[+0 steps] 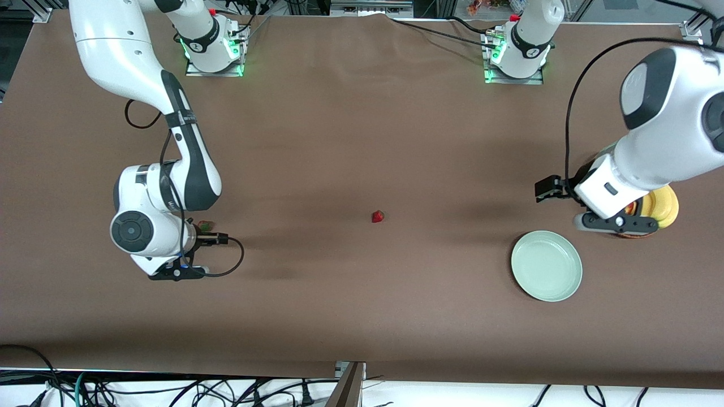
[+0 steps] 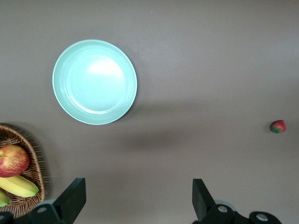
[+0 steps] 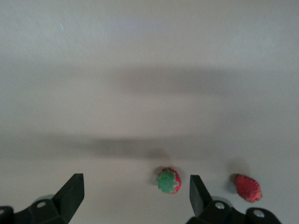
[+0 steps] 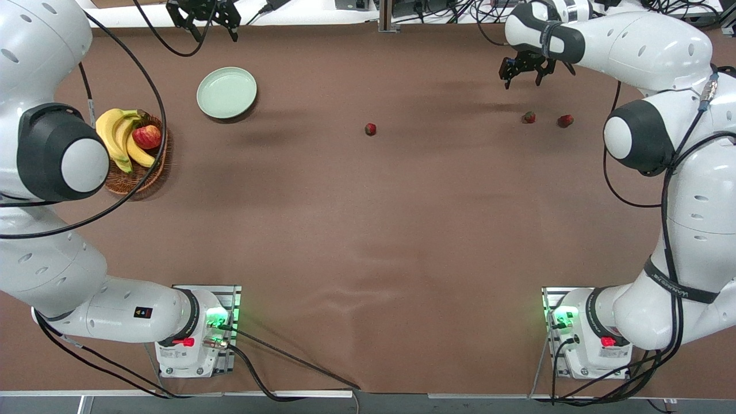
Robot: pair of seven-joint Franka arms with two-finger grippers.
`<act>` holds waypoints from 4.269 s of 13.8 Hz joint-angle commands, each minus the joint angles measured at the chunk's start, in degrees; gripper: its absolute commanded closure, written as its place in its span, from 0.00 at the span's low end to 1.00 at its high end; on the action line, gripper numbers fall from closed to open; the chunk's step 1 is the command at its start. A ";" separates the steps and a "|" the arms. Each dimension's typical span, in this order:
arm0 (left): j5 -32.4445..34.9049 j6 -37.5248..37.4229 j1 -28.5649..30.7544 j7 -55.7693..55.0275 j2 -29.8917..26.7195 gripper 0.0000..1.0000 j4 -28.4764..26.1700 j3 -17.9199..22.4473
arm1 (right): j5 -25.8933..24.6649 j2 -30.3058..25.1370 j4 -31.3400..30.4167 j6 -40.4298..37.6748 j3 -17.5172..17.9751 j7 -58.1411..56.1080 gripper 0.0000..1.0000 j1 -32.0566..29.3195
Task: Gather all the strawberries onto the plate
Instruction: 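Move the left gripper over the strawberry at the table middle, then grasp the strawberry with the left gripper while the right gripper grasps another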
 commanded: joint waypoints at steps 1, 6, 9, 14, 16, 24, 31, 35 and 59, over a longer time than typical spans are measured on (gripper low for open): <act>-0.24 -0.68 -0.45 1.30 4.93 0.00 2.16 0.67 | 0.69 -3.01 -5.09 0.57 -1.26 -1.82 0.00 0.39; -1.29 -0.76 -0.71 -0.01 5.11 0.00 2.43 0.41 | 0.96 -7.40 -17.55 12.24 -1.35 -2.36 0.00 0.31; -5.05 -0.50 -2.37 -2.54 5.73 0.00 2.43 0.32 | 0.96 -9.25 -24.32 19.36 -1.35 -2.44 0.00 0.31; -6.39 6.42 -13.08 -22.46 9.23 0.00 2.43 0.41 | 1.04 -10.05 -27.69 23.69 -1.35 -3.05 0.00 -1.18; -6.48 13.09 -16.52 -27.32 12.91 0.00 2.34 0.41 | 1.57 -9.96 -27.69 23.78 -1.27 -3.23 0.00 -1.80; -6.57 37.35 -25.39 -39.02 27.16 0.00 1.82 0.41 | 5.17 -9.34 -28.21 26.32 -1.27 -3.94 0.00 -1.89; -6.48 39.31 -29.98 -47.12 29.99 0.00 1.46 0.41 | 5.62 -8.73 -28.39 27.73 -1.18 -3.94 0.02 -1.89; -6.31 39.31 -30.15 -46.94 30.60 0.00 1.55 0.49 | 5.62 -8.73 -28.48 27.91 -1.18 -3.94 0.29 -1.89; -5.69 37.48 -28.67 -40.55 29.99 1.00 2.43 1.28 | 6.41 -9.08 -18.73 26.59 10.07 17.38 0.69 1.08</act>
